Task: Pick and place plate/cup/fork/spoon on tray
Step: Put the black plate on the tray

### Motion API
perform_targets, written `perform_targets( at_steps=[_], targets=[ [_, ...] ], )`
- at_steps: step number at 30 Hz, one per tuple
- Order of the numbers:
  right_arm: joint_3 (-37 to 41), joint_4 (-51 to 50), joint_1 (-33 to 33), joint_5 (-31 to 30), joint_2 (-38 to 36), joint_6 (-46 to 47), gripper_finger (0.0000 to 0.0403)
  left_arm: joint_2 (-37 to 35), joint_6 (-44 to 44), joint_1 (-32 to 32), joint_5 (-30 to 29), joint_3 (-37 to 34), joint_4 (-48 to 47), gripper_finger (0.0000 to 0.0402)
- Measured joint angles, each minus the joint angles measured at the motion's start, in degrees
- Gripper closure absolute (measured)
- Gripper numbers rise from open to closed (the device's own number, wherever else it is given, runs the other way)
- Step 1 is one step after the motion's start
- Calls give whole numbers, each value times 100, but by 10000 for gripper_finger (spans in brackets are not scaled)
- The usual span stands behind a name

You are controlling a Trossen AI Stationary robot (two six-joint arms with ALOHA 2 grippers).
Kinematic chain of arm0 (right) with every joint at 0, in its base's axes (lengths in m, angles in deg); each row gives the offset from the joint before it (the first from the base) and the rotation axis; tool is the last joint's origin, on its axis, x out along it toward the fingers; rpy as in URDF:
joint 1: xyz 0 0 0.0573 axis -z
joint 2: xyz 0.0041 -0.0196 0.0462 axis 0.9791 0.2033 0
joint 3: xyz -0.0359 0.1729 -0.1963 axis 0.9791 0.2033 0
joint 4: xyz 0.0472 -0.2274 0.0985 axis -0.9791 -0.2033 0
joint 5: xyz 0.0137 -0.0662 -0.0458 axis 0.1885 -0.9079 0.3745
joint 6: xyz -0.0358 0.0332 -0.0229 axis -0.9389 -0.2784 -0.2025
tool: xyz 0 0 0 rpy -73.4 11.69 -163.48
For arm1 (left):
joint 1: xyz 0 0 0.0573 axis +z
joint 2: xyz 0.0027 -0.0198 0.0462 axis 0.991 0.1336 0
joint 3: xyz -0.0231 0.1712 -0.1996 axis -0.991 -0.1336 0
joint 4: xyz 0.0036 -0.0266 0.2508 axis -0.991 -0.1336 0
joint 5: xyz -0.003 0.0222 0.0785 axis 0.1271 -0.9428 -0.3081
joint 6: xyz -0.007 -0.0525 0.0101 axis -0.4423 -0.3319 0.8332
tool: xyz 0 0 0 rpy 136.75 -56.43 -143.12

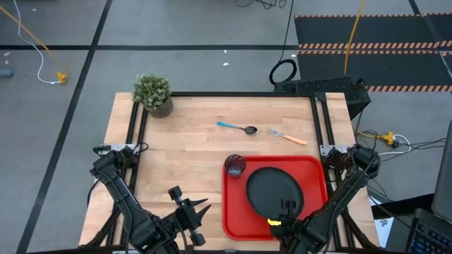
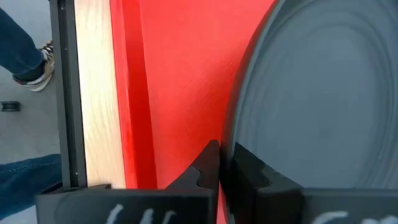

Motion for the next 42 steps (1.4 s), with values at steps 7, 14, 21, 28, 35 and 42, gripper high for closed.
perform_targets(
  at_steps=[7,14,21,28,35,42],
  targets=[
    [131,433,15,0,-3,-231,394,0,0,-1,0,0,17,307],
    [603,1014,91,124,1,-337,393,0,22,-1,67,0,17,307],
    [733,1297,110,177,1,-350,367,0,22,0,92,0,17,307],
    [785,1368,120,174,1,-351,310,0,9,-1,92,0,15,307],
    [785,1382,122,173,-23,-465,280,0,0,-2,92,0,15,307],
    [785,1346,122,-41,-405,-845,278,0,10,3,92,0,15,307]
  ],
)
